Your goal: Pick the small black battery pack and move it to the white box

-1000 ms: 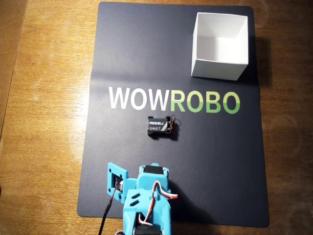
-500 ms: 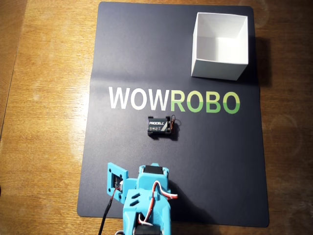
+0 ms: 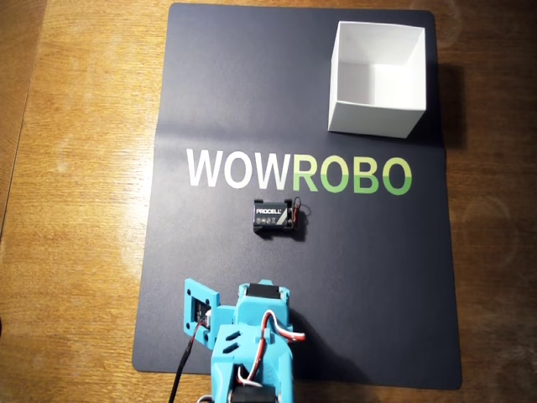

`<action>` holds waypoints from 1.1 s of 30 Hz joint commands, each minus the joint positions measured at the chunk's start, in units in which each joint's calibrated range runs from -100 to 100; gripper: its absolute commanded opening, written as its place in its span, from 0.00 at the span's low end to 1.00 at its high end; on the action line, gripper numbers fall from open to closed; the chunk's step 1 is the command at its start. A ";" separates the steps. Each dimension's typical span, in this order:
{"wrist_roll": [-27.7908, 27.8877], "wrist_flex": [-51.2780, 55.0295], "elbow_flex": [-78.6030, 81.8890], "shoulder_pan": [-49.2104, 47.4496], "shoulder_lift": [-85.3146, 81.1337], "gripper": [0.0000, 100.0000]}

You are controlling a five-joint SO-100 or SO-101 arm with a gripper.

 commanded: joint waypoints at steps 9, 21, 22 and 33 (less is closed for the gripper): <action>-0.17 -0.78 -0.70 -0.26 0.72 0.01; 0.15 -0.17 -4.87 -0.26 1.07 0.01; 0.15 -0.08 -5.41 -0.26 1.07 0.01; 0.21 0.10 -24.01 0.68 25.27 0.01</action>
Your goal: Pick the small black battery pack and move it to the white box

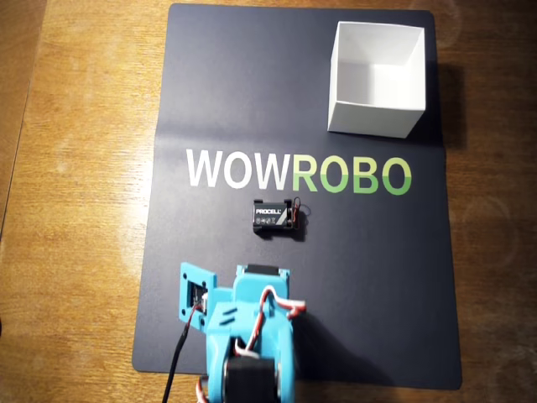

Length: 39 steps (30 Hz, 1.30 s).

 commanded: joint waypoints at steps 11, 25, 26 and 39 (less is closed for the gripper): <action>0.16 0.10 -23.34 0.80 21.87 0.01; 2.27 6.58 -33.32 0.80 36.86 0.01; 2.65 6.41 -33.95 0.80 37.65 0.01; 2.98 1.76 -42.84 6.32 47.30 0.01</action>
